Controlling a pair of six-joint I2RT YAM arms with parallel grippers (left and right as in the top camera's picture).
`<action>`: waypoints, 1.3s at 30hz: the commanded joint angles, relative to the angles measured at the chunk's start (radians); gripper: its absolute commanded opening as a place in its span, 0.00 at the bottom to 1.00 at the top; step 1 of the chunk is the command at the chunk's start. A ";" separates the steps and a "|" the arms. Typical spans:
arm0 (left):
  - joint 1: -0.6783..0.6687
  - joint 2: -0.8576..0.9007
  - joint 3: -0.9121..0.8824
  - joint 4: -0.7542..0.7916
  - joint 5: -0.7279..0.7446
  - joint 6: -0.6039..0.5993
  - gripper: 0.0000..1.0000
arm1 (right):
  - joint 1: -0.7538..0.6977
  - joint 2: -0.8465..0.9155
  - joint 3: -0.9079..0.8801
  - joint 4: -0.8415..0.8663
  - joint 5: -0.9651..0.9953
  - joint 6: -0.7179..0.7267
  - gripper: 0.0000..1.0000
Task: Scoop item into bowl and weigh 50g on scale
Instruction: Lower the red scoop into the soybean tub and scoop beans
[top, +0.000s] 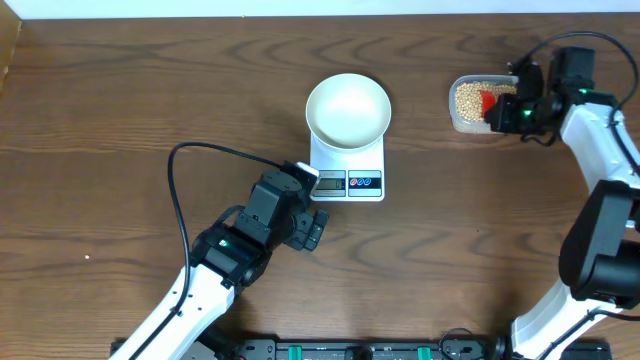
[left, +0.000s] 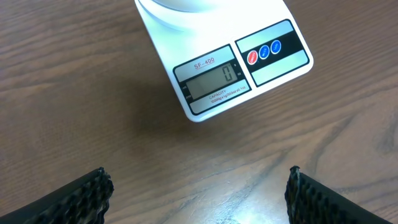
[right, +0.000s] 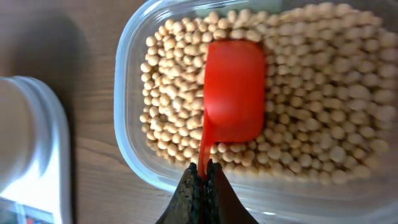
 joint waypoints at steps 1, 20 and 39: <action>-0.003 0.004 0.018 0.002 -0.006 -0.005 0.91 | -0.064 0.010 -0.004 -0.010 -0.214 0.053 0.01; -0.003 0.004 0.018 0.002 -0.006 -0.005 0.91 | -0.206 0.096 -0.016 -0.045 -0.437 0.086 0.01; -0.003 0.004 0.018 0.002 -0.006 -0.005 0.91 | -0.164 0.209 -0.016 0.027 -0.586 0.105 0.01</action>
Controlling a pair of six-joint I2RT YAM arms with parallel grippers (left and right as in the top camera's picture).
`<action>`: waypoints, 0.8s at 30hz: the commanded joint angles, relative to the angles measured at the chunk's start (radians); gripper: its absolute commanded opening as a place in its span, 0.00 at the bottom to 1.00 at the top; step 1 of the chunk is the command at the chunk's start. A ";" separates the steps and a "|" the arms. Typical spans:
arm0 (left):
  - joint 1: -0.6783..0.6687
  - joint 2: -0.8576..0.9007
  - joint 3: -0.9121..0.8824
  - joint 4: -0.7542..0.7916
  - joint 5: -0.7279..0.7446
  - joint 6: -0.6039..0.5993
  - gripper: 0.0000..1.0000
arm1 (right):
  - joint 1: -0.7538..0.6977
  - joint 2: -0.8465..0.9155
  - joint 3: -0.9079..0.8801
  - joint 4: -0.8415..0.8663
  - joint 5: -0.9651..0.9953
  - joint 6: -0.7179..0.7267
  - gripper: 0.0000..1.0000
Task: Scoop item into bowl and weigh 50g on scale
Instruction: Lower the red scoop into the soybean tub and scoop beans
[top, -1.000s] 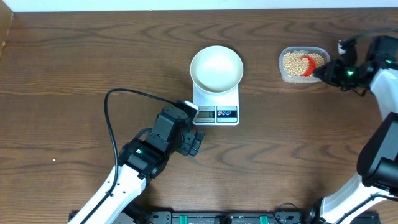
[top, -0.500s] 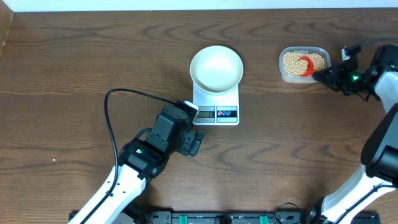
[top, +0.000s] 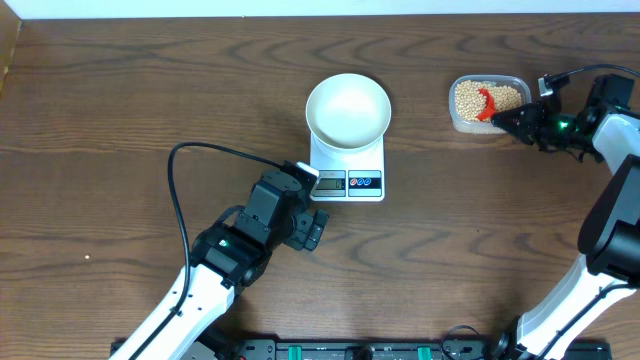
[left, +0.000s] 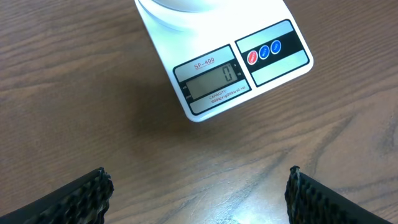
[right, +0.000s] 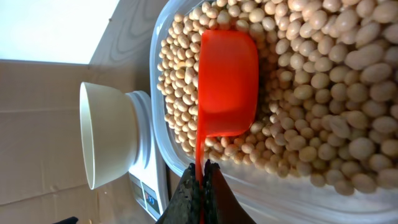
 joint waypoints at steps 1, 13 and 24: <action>-0.003 0.004 0.018 0.002 -0.006 -0.005 0.91 | 0.026 0.042 -0.015 -0.003 -0.040 0.008 0.01; -0.003 0.004 0.018 0.002 -0.006 -0.005 0.91 | -0.022 0.042 -0.015 0.003 -0.171 -0.020 0.01; -0.003 0.004 0.018 0.002 -0.006 -0.005 0.91 | -0.085 0.042 -0.016 -0.035 -0.188 -0.083 0.01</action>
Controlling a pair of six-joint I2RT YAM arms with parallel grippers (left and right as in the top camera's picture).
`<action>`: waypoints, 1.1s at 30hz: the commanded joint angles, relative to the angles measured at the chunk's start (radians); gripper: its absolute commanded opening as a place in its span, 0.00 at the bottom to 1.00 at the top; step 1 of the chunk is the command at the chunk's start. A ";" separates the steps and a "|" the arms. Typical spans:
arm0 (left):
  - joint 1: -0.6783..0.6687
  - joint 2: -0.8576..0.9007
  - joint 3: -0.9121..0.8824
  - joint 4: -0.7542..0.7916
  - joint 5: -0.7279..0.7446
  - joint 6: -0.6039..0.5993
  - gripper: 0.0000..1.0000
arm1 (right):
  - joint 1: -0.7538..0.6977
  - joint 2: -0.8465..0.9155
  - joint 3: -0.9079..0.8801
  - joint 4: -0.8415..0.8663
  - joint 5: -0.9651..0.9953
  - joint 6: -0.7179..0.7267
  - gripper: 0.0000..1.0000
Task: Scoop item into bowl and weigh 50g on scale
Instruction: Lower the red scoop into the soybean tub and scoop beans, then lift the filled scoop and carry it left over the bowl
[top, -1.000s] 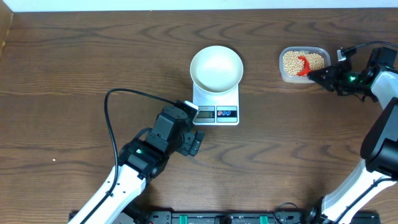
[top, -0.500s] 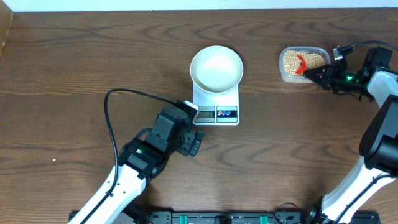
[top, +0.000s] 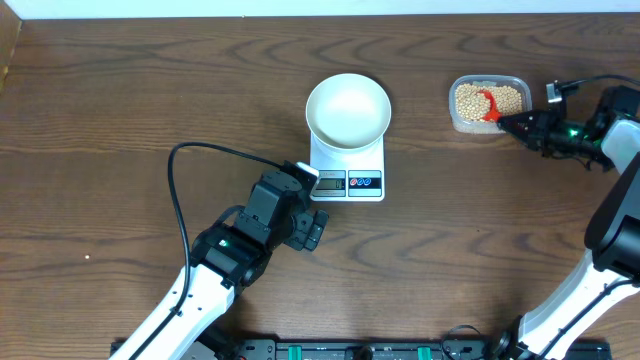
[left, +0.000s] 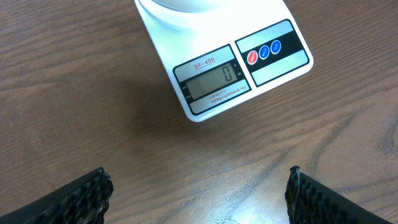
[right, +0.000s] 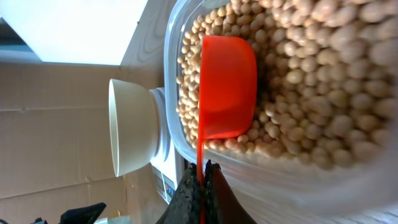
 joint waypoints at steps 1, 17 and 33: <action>-0.003 0.004 0.018 0.002 -0.006 -0.004 0.91 | -0.025 0.010 -0.008 -0.004 -0.051 -0.035 0.01; -0.003 0.004 0.018 0.002 -0.006 -0.004 0.91 | -0.099 0.010 -0.008 0.005 -0.260 -0.035 0.01; -0.003 0.004 0.018 0.002 -0.005 -0.004 0.91 | -0.051 0.010 -0.008 0.024 -0.424 -0.011 0.01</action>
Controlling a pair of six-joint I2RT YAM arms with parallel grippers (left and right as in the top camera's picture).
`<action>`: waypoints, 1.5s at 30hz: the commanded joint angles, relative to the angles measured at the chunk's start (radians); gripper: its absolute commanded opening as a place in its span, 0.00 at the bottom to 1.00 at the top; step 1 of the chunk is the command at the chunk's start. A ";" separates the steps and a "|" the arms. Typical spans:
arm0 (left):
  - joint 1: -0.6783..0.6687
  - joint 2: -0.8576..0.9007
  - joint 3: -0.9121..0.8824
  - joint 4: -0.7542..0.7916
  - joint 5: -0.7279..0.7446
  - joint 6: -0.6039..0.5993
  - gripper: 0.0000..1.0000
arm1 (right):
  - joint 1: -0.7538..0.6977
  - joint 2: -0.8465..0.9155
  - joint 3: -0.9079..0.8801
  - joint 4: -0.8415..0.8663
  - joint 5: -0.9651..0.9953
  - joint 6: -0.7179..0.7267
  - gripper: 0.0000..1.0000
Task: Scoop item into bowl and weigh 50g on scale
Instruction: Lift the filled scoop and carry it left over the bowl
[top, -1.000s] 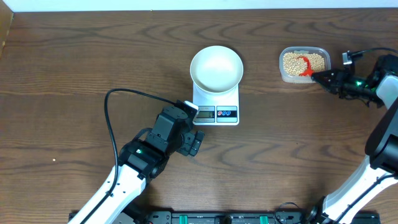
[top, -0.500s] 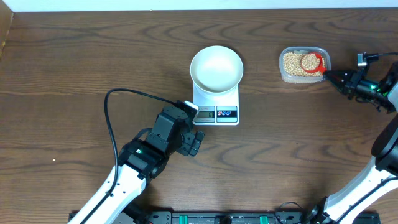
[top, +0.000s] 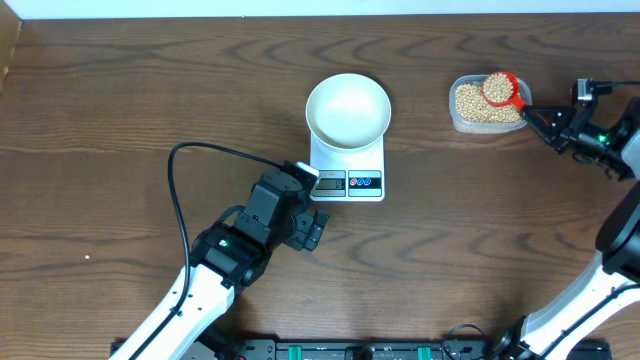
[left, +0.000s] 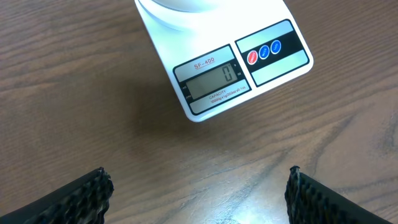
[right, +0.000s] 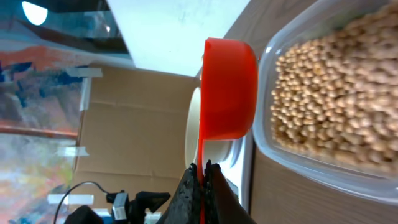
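A white bowl sits empty on the white scale, whose display reads 0. The clear tub of beans stands at the back right. My right gripper is shut on the handle of the red scoop, which is heaped with beans and held above the tub. In the right wrist view the red scoop shows its underside, raised over the tub. My left gripper is open over bare table just in front of the scale.
The left arm's black cable loops over the table left of the scale. The table's back edge runs close behind the bowl and tub. Wood surface lies between scale and tub.
The red scoop was down in the beans; now it is lifted out of the tub, full of beans. The right gripper sits further right. The left arm has not moved.
At first my right gripper held the scoop's handle with the cup lying on the beans. Then the wrist had tilted and the cup was dug into the beans. Now the scoop is up, loaded. The scale stayed at 0 and the left gripper stayed open throughout.
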 joint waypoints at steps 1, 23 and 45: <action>-0.003 0.004 0.018 0.002 -0.005 -0.005 0.91 | 0.034 0.010 -0.006 0.003 -0.070 0.003 0.01; -0.003 0.004 0.018 0.002 -0.005 -0.005 0.91 | 0.338 0.010 -0.006 0.552 -0.069 0.531 0.01; -0.003 0.004 0.018 0.002 -0.005 -0.005 0.91 | 0.535 0.010 -0.006 0.963 -0.047 0.810 0.02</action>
